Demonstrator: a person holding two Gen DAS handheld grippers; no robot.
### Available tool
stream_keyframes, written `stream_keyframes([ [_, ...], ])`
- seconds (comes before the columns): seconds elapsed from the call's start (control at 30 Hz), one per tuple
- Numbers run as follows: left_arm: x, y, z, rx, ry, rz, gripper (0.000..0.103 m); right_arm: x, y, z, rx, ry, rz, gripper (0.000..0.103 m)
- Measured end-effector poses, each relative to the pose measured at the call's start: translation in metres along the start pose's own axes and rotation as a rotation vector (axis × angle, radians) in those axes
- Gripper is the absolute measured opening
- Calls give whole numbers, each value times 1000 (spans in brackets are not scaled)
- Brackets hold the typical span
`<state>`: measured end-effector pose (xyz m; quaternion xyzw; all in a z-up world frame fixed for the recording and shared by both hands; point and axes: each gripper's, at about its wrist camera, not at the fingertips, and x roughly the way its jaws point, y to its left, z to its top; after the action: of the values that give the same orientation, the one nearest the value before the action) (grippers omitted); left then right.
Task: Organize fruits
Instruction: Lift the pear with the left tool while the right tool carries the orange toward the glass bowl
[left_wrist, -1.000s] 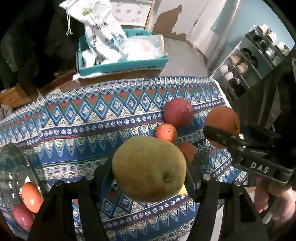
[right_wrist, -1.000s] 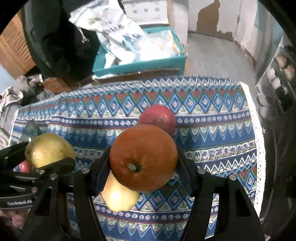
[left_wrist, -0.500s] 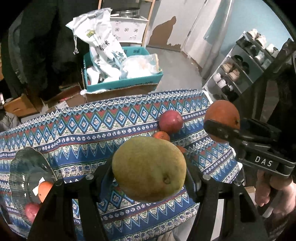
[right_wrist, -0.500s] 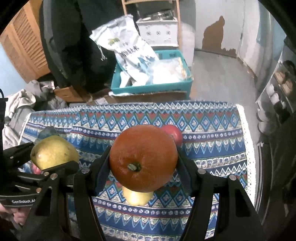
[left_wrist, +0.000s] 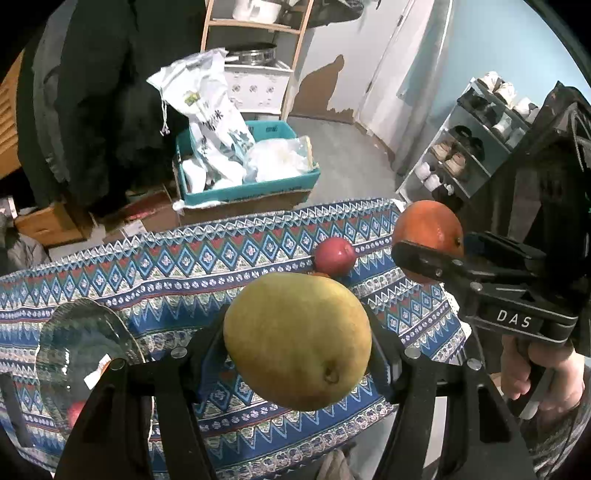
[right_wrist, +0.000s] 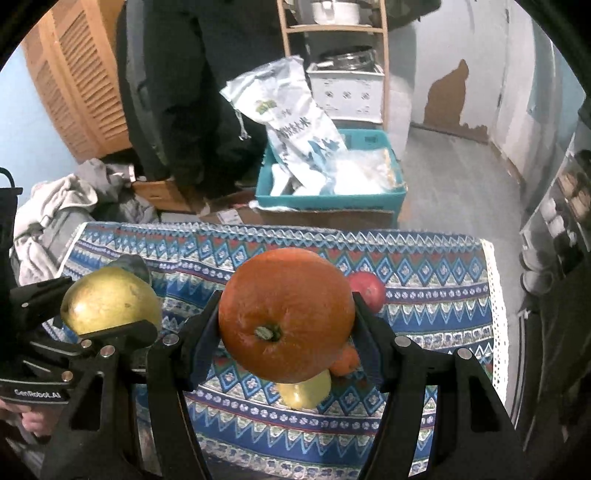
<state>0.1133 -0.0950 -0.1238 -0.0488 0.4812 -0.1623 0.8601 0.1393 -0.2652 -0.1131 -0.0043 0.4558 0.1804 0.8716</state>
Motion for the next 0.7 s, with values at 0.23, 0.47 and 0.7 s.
stream_keyframes([
  [0.23, -15, 9, -5, 2, -11, -7, 67, -6, 19, 3, -41, -14, 24, 66],
  [0.47, -29, 27, -12, -23, -13, -2, 67, -3, 40, 7, -64, -18, 74, 66],
  [0.7, -41, 52, -18, -58, -26, 6, 67, 6, 64, 13, -98, -3, 112, 66],
])
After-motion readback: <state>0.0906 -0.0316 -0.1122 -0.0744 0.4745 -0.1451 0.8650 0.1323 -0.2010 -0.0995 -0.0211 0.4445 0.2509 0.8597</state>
